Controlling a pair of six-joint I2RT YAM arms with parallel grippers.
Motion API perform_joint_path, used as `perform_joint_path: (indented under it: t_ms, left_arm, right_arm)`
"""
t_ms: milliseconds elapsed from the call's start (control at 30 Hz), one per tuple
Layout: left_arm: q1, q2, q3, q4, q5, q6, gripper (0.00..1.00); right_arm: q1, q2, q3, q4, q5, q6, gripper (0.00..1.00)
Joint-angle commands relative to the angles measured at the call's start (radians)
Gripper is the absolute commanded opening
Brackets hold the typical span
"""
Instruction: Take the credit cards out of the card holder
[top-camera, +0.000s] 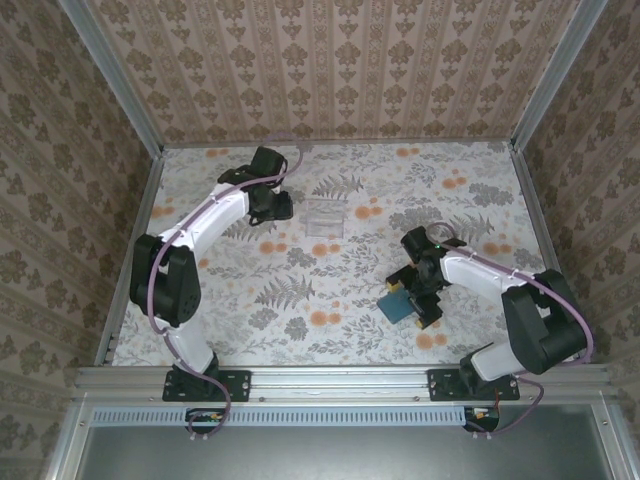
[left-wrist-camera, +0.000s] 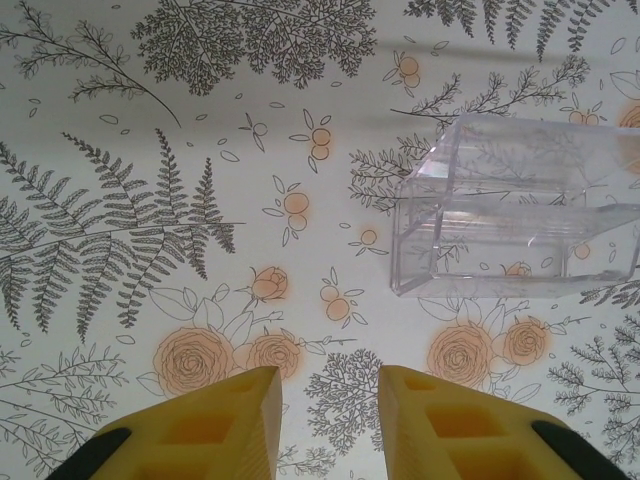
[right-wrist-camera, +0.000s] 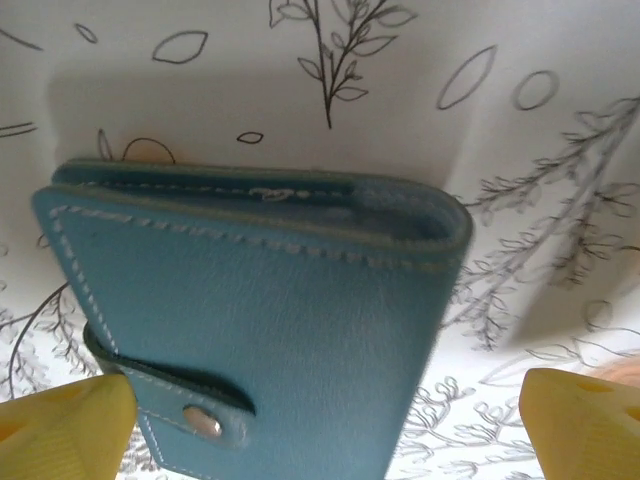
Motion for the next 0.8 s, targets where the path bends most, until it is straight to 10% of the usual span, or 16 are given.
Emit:
perform_joint_path:
  t_ms: [0, 767]
  left_arm:
    - [0.001, -0.031, -0.016, 0.028, 0.021, -0.013, 0.33]
    - [0.001, -0.072, -0.043, 0.021, 0.011, -0.012, 0.33]
  right_arm:
    - [0.018, 0.044, 0.018, 0.002, -0.026, 0.023, 0.95]
    - [0.048, 0.119, 0.075, -0.032, 0.034, -0.066, 0.89]
